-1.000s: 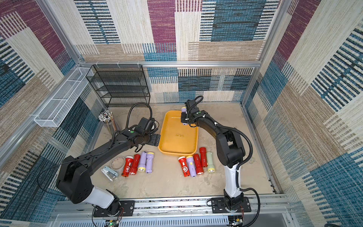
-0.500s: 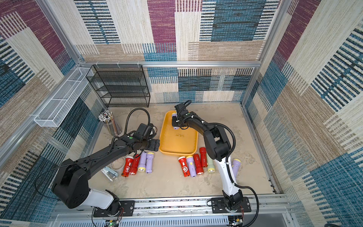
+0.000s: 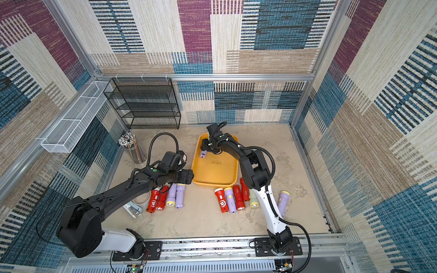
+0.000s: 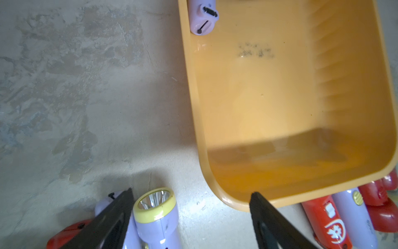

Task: Put the flashlights into the storage boxes
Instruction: Place the flashlight at the storage box, then adjust the storage box at the center of the board.

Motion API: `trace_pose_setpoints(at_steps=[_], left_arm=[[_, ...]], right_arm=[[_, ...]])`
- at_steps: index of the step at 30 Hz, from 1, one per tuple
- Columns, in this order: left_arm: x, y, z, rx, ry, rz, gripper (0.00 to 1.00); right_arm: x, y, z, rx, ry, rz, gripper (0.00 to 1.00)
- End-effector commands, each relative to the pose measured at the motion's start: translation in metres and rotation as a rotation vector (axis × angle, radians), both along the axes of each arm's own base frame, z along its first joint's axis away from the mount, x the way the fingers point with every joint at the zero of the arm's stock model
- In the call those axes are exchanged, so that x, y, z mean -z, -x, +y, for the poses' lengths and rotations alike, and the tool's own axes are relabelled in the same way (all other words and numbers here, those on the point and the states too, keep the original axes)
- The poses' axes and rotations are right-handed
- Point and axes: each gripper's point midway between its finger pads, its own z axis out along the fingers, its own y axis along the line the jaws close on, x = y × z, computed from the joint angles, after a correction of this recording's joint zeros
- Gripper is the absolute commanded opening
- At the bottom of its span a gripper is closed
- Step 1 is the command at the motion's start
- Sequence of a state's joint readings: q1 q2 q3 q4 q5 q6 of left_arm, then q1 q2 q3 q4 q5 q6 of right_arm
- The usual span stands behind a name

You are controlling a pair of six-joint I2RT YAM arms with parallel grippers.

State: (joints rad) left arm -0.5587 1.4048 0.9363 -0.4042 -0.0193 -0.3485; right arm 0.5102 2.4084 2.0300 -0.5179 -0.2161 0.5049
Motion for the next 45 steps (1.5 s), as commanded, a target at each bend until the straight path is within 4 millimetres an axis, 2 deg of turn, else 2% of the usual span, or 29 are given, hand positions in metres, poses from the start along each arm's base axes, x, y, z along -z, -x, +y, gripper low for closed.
trace_pose_setpoints(at_steps=[1,9,18,24,28,33,45], left_arm=[[-0.009,0.001,-0.003,0.008,0.037,-0.022,0.89],[-0.021,0.008,0.003,0.012,0.033,-0.052,0.88],[-0.025,0.010,0.008,-0.006,0.034,-0.068,0.89],[-0.029,0.008,0.012,-0.015,0.015,-0.076,0.90],[-0.031,0.008,0.014,-0.030,0.009,-0.082,0.90],[-0.030,0.007,0.015,-0.040,0.009,-0.077,0.89],[-0.022,0.002,0.014,-0.058,-0.012,-0.051,0.90]], right_arm=[[-0.008,-0.004,0.004,0.015,-0.017,-0.005,0.64],[-0.035,-0.006,0.000,0.024,-0.004,-0.045,0.66],[-0.061,0.007,-0.015,0.017,0.034,-0.093,0.78],[-0.096,0.020,-0.031,0.026,0.046,-0.170,0.79],[-0.115,0.036,-0.040,0.014,0.050,-0.206,0.79],[-0.129,0.061,-0.059,0.016,0.058,-0.248,0.79],[-0.118,0.134,-0.104,0.001,0.104,-0.247,0.81]])
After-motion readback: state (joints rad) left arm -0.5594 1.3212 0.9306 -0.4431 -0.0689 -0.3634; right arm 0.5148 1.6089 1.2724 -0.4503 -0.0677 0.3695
